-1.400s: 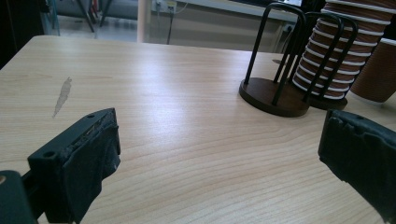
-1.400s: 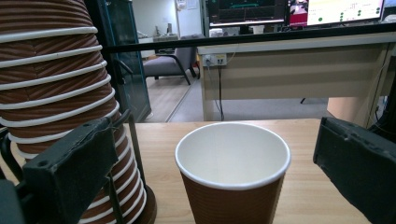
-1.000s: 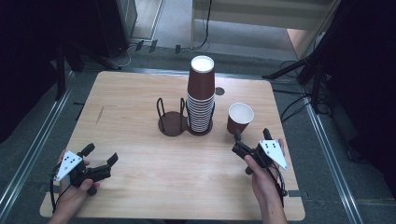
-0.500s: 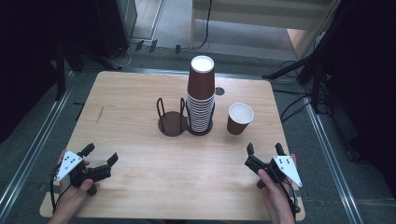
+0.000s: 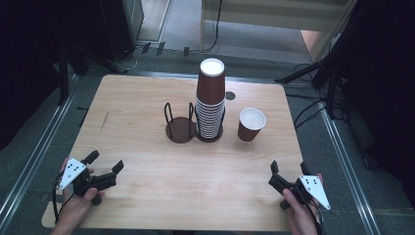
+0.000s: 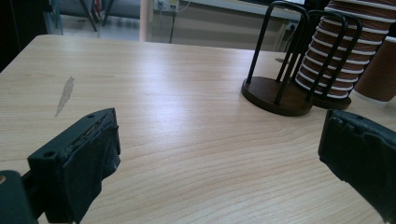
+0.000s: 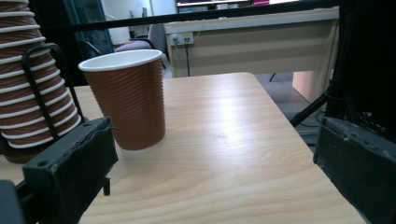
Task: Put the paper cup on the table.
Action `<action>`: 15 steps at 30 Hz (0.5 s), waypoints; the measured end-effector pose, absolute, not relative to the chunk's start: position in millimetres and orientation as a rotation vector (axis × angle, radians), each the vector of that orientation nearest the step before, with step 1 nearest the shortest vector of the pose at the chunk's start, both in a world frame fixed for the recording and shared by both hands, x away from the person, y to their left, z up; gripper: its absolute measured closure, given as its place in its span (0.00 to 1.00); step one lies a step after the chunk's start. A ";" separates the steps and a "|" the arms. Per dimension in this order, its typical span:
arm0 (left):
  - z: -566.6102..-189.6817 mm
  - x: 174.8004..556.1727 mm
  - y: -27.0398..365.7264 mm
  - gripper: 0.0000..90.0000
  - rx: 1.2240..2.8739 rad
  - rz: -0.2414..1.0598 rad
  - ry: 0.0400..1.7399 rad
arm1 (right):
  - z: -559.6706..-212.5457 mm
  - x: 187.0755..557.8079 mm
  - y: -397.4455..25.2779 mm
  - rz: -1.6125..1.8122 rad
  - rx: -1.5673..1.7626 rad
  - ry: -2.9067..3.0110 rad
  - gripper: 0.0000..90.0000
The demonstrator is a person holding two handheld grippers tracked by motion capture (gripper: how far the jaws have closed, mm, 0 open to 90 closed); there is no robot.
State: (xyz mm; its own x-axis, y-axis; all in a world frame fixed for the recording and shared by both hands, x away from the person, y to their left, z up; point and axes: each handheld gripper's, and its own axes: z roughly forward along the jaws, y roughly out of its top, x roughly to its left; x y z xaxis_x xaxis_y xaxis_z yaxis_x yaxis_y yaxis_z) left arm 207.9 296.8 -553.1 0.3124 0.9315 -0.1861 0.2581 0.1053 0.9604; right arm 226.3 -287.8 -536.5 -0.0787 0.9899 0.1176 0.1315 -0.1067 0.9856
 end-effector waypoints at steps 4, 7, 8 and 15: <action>-553.1 207.8 296.8 0.00 1.407 0.724 1.183 | -538.0 221.6 -294.2 1.287 1.359 1.308 0.00; -553.1 207.8 296.8 0.00 1.407 0.726 1.185 | -539.3 218.9 -299.1 1.282 1.360 1.300 0.00; -553.1 207.7 296.8 0.00 1.408 0.726 1.185 | -539.8 217.8 -301.1 1.280 1.360 1.297 0.00; -553.1 207.8 297.4 0.00 1.408 0.723 1.183 | -543.7 206.5 -309.2 1.255 1.349 1.292 0.00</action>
State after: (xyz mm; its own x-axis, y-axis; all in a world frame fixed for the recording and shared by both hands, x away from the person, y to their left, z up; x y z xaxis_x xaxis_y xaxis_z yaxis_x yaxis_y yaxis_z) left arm 207.8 297.4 -553.1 0.3141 0.9308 -0.1869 0.2586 0.1056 0.9602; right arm 206.5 -309.2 -543.7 -0.0434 0.9943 0.0975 0.1269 -0.0913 0.9877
